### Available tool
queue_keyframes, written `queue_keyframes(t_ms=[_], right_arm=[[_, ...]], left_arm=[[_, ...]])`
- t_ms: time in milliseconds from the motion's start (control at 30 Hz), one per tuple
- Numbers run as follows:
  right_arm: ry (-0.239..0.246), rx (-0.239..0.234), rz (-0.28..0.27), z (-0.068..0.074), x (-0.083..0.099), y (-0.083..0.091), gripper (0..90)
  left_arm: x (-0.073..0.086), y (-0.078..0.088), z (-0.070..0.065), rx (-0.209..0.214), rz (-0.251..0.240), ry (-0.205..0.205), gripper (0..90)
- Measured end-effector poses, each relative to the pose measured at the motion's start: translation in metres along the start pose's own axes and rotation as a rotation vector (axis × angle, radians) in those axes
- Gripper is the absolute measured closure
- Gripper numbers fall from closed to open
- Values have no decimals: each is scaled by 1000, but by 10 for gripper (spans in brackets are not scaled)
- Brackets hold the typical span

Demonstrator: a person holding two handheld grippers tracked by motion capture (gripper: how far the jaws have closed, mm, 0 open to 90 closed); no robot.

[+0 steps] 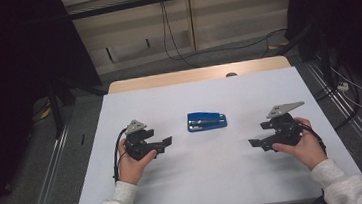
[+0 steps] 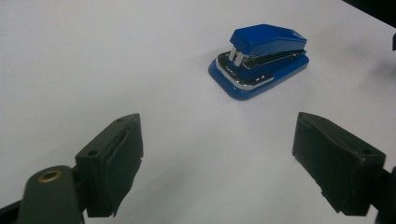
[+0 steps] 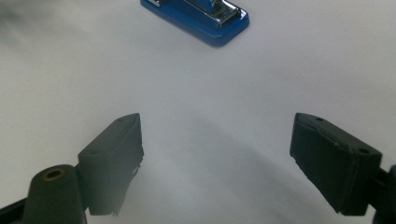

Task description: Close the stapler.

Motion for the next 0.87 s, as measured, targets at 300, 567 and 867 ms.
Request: queue_keyframes(t_ms=[300,567,867], right_arm=[[-14,-5,-2,3,7,11,142],[-11,-3,9,5,16,20,129],[-4,-2,10,8,23,31,122]], left_arm=[[10,20,2,-3,8,-16,125],[17,39,5,-13,-16,-10,111],[29,61,10,-13,-20,-19,95]])
Point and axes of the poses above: each handheld gripper's, and its own axes: y roughly backward along the jaws, x roughly out of its underside, z roughly to its left, the point moved 10 cm from there along -y, roughly forward along the jaws, and after that the axes turned 9 degrees about -z, right-handed, at the moved point
